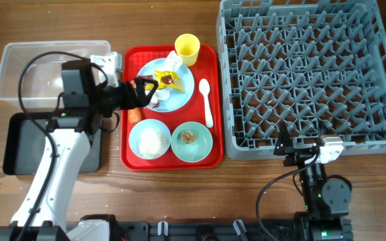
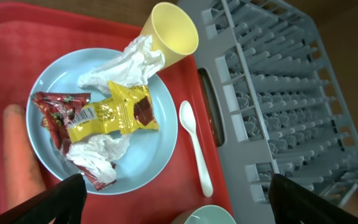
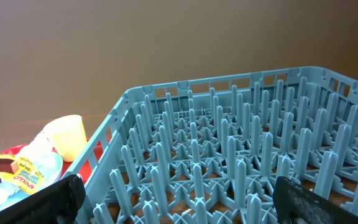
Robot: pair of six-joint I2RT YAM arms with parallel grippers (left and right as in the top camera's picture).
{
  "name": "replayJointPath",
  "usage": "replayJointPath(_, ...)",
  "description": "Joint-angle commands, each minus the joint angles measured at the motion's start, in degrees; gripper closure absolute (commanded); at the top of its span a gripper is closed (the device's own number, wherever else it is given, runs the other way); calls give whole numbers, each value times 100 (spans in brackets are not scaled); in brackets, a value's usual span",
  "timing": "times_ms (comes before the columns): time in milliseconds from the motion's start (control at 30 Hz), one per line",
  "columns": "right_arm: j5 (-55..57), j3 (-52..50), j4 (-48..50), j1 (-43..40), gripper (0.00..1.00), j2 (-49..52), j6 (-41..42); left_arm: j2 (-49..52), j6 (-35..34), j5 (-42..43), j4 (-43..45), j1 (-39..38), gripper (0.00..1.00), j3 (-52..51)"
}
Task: Sort waste into correct bins and load items into the dishwasher rack
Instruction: 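Reach left gripper to blue plate and grasp yellow wrapper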
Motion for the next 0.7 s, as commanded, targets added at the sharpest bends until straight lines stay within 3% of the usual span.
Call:
replayJointPath(0, 57, -7, 33, 7, 0, -20, 37, 9, -376, -1753, 90, -686, 11, 120)
replayJointPath(67, 57, -7, 35, 7, 0, -20, 37, 133, -376, -2557, 291, -1108, 16, 118)
replayJointPath(167, 57, -7, 35, 7, 0, -20, 37, 590, -376, -3484, 791, -1412, 14, 118)
replayJointPath(267, 57, -7, 35, 7, 0, -20, 39, 1117, -496, -3493, 1191, -1388, 4, 118)
replayJointPath(367, 57, -7, 35, 7, 0, -20, 37, 1705, -505, -3259, 1661, -1390, 4, 118)
replayJointPath(667, 57, -7, 33, 7, 0, -20, 39, 2144, -503, -2614, 2057, -1394, 24, 118)
